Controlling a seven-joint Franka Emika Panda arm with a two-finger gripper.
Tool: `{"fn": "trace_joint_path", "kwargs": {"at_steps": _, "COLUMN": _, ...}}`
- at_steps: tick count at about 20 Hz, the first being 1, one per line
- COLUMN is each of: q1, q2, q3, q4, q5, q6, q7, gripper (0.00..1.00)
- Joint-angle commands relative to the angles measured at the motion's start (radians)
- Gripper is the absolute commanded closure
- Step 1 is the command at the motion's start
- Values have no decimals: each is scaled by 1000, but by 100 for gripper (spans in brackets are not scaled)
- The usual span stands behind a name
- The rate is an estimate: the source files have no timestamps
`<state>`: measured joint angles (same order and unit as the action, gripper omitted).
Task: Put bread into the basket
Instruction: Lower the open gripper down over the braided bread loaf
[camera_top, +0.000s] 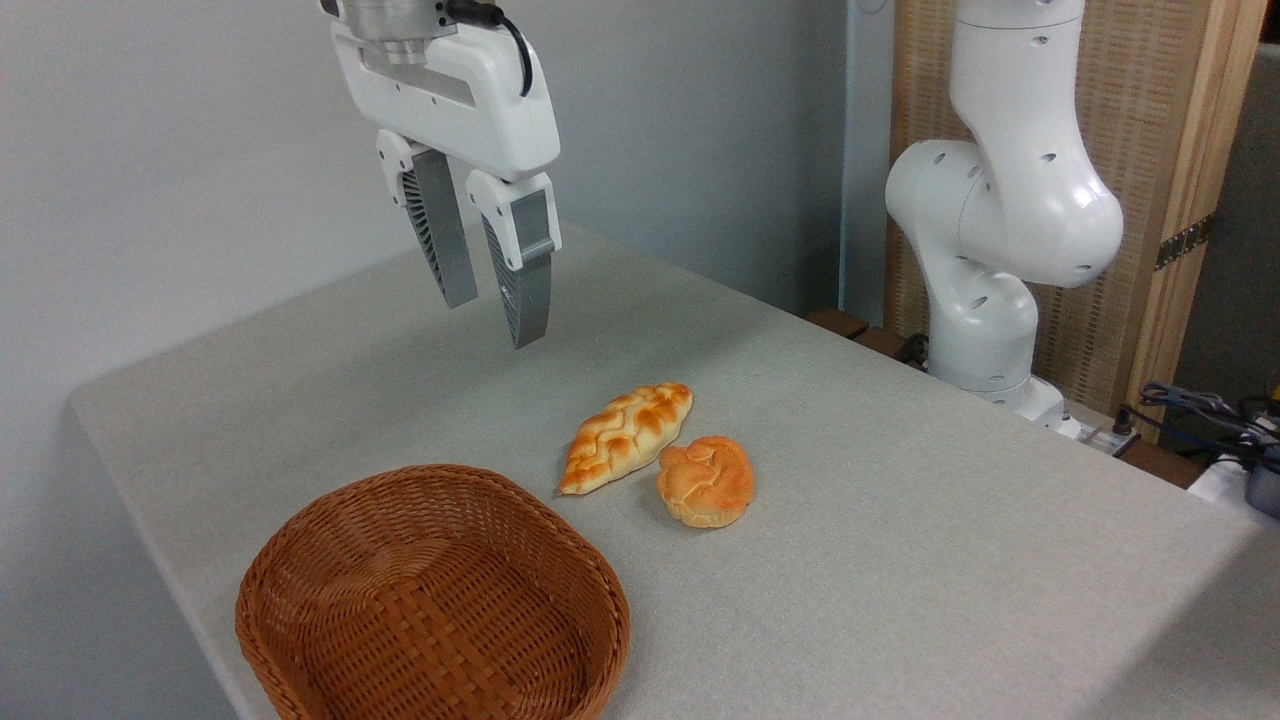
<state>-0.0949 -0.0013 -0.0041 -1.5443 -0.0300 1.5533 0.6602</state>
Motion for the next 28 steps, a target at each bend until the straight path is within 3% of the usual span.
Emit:
{"fn": "trace_joint_path", "kwargs": {"at_steps": 1, "q1": 4, "q2": -6, "q3": -7, "q4": 4, "q5": 9, "q6": -25, "q7": -4, "gripper": 0}}
{"fn": "trace_joint_path", "kwargs": {"at_steps": 19, "q1": -6, "q2": -37, "q3": -13, "q4": -48, "q5": 10, "q6": -26, "q7": -2, "gripper": 0}}
{"fn": "trace_joint_path", "kwargs": {"at_steps": 21, "q1": -6, "q2": -112, "q3": -11, "q4": -156, "q5": 10, "q6": 63, "q7": -2, "gripper": 0}}
{"fn": "trace_joint_path", "kwargs": {"at_steps": 24, "q1": -12, "q2": -323, "q3": -10, "q4": -434, "q5": 10, "q6": 258, "q7": -2, "gripper": 0}}
{"fn": "trace_joint_path", "kwargs": {"at_steps": 28, "q1": -16, "q2": -511, "q3": -14, "q4": -681, "q5": 10, "q6": 309, "q7": -2, "gripper": 0}}
